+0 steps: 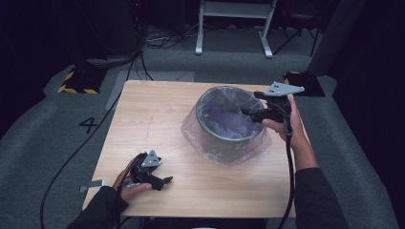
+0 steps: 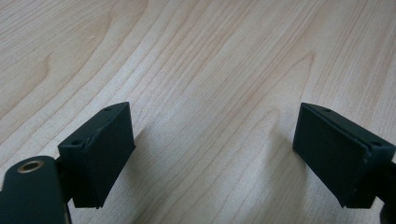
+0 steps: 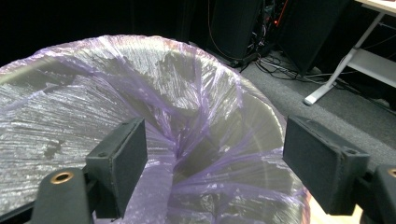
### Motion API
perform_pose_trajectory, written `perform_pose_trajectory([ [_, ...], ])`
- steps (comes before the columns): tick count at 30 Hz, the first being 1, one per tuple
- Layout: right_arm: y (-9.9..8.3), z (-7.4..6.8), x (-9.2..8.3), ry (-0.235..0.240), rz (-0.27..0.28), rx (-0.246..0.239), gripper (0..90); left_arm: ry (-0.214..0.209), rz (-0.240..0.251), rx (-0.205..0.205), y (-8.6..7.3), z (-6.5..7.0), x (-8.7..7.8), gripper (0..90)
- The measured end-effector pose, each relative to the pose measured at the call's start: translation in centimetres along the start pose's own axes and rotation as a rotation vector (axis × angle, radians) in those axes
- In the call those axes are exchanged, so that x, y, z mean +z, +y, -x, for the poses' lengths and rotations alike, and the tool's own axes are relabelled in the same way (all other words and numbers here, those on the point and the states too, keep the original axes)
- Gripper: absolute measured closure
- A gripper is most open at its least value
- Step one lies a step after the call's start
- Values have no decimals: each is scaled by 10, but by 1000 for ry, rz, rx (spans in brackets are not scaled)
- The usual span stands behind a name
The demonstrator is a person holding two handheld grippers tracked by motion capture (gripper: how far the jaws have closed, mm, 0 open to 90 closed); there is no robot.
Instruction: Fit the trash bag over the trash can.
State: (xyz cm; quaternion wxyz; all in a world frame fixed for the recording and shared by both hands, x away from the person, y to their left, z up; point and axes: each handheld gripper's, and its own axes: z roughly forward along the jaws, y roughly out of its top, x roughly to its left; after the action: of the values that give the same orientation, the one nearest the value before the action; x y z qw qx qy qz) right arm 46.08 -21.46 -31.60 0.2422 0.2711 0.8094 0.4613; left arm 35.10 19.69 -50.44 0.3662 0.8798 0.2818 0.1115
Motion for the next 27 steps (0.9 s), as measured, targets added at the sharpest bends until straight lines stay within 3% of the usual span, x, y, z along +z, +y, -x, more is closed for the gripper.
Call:
perform_pose_trajectory([
  [7,5,-4,8,35,-33,0,211,0,0,0,0,0,0,122],
  [27,6,-14,32,102,-232,-69,216,-3,1,3,0,0,0,122],
])
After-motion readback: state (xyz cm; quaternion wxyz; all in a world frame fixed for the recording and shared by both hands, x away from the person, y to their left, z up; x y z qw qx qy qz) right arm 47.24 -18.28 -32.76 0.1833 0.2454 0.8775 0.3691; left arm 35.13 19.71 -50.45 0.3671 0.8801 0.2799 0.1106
